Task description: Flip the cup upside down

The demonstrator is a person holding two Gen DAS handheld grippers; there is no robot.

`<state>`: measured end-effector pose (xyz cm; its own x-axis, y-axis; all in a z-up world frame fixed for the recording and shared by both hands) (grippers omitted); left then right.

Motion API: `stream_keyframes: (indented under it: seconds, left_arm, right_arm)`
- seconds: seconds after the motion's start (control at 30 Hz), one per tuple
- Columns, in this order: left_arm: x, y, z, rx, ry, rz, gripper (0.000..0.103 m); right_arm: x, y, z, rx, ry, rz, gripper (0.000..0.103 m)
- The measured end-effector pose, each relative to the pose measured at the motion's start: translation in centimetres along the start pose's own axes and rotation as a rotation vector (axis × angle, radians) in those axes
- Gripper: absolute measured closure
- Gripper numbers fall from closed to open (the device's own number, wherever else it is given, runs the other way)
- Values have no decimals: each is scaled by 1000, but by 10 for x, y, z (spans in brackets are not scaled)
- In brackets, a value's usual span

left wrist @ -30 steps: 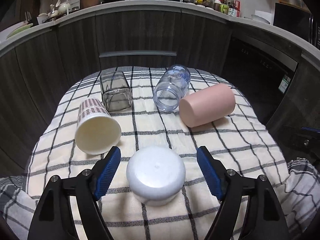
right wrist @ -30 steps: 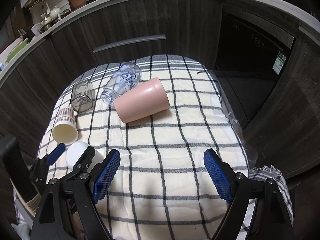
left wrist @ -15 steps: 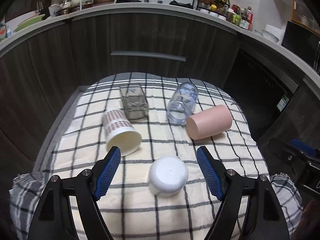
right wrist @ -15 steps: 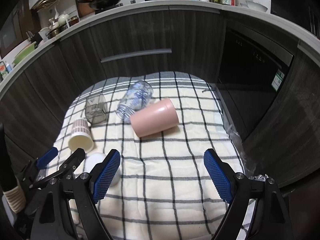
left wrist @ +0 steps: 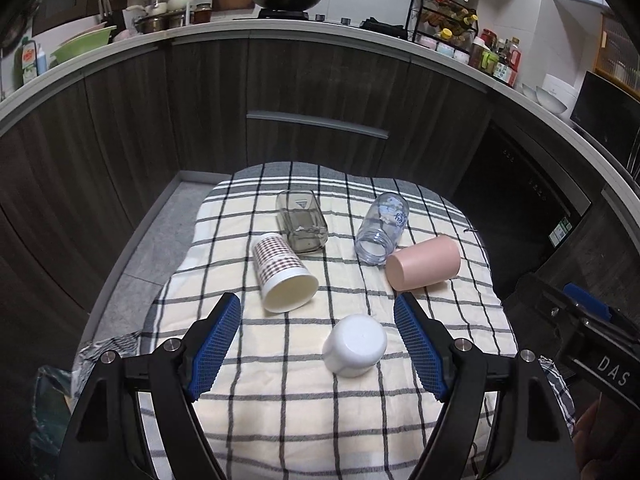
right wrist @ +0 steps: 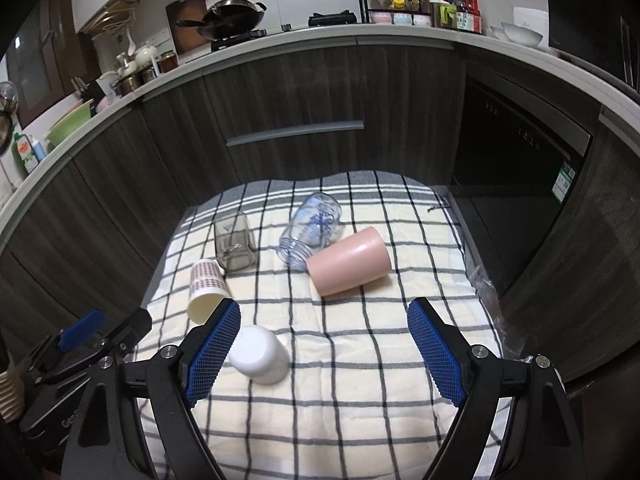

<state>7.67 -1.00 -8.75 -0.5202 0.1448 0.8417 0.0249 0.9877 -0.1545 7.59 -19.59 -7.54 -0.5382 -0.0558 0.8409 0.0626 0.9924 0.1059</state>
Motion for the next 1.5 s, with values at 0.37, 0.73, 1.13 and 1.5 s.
stream_keyframes:
  seconds: [0.37,0.73,1.13,1.5]
  left_arm:
    - [28,11,2,21,-3,-47,20]
    - [57,17,-1,17,-51,-73,15]
    - [64,16,-2,15,-69,-79,13]
    - [65,20,-1,19,-74,-89,13]
  right_arm:
    - [33,11,-6,8,-49,5,17]
    - [61,21,-8,28,-107,5,13]
    - [71,22,-12,26,-141,11,12]
    - [75,26,-13,35,-164,12,12]
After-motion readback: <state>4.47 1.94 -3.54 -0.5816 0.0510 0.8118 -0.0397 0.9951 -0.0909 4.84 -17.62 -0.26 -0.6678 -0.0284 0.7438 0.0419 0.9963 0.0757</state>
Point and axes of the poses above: each gripper's, at about its wrist camera, not at the fingertips, and x roughly against the way its jaws point, y to its left, z to its underside, the point moved 8 cm from there along -x, roughly the way its jaws point, and after that the axes turned 10 degrees about y, right-handed, at the moved point
